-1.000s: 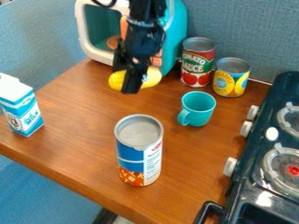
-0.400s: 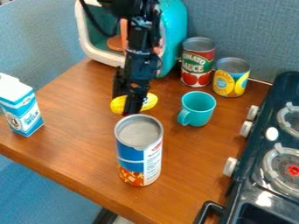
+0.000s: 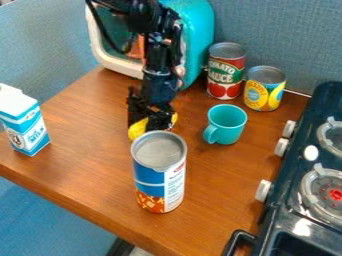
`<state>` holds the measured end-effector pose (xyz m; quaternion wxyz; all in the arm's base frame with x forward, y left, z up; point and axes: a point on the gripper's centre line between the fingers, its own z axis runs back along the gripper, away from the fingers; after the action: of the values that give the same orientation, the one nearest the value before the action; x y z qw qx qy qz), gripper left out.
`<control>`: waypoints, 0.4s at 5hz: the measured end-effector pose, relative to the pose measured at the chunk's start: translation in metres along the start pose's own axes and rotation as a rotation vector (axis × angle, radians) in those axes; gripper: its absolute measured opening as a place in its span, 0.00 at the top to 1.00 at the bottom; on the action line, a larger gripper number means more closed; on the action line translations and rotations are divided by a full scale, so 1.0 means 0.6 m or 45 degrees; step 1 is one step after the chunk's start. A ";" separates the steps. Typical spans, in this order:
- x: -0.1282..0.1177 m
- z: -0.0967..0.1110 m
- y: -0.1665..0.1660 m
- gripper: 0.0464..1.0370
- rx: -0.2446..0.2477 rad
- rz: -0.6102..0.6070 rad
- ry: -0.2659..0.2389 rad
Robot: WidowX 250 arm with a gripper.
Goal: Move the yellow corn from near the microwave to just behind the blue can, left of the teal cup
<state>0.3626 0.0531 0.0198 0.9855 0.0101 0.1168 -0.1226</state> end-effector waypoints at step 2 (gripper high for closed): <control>0.005 -0.001 -0.001 0.37 -0.108 0.238 -0.067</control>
<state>0.3653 0.0518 0.0186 0.9949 -0.0240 0.0945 -0.0253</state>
